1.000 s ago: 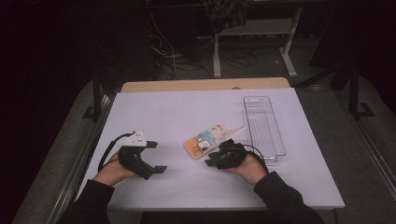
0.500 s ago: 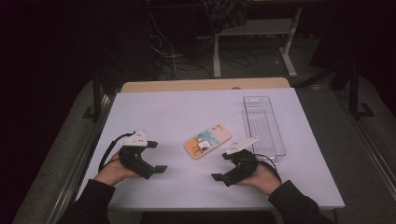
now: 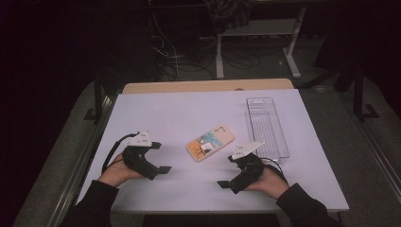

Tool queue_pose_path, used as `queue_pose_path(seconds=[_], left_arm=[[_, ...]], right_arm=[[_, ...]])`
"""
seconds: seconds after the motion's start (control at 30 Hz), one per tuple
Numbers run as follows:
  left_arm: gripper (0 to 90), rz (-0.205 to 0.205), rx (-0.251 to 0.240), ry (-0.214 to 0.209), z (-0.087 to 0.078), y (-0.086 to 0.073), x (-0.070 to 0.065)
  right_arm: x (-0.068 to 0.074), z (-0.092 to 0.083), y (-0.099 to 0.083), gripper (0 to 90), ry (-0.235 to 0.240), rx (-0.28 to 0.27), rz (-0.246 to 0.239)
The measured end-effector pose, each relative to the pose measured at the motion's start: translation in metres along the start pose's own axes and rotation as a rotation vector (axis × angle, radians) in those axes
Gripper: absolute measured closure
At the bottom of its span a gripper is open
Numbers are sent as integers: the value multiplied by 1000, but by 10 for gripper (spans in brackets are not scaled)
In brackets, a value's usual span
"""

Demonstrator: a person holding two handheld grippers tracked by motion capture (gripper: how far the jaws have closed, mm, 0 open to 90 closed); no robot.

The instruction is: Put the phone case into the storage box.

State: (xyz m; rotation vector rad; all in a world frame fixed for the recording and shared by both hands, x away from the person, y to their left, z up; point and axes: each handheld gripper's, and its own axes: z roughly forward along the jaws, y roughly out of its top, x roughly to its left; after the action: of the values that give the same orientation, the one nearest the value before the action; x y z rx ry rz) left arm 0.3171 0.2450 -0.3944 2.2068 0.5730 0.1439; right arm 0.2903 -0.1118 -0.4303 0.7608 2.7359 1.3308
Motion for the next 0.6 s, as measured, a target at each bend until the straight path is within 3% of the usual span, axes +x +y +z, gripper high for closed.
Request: queue_pose_path(seconds=[0.43, 0.5, 0.6], left_arm=[[0, -8, -49, -5, 9, 24, 4], [0, 1, -48, -2, 10, 28, 6], [0, -18, -35, 11, 13, 32, 7]], right_arm=[[1, -1, 2, 0, -4, -1, -11], [1, 0, 2, 0, -6, 0, -16], [2, 0, 2, 0, -7, 3, -19]])
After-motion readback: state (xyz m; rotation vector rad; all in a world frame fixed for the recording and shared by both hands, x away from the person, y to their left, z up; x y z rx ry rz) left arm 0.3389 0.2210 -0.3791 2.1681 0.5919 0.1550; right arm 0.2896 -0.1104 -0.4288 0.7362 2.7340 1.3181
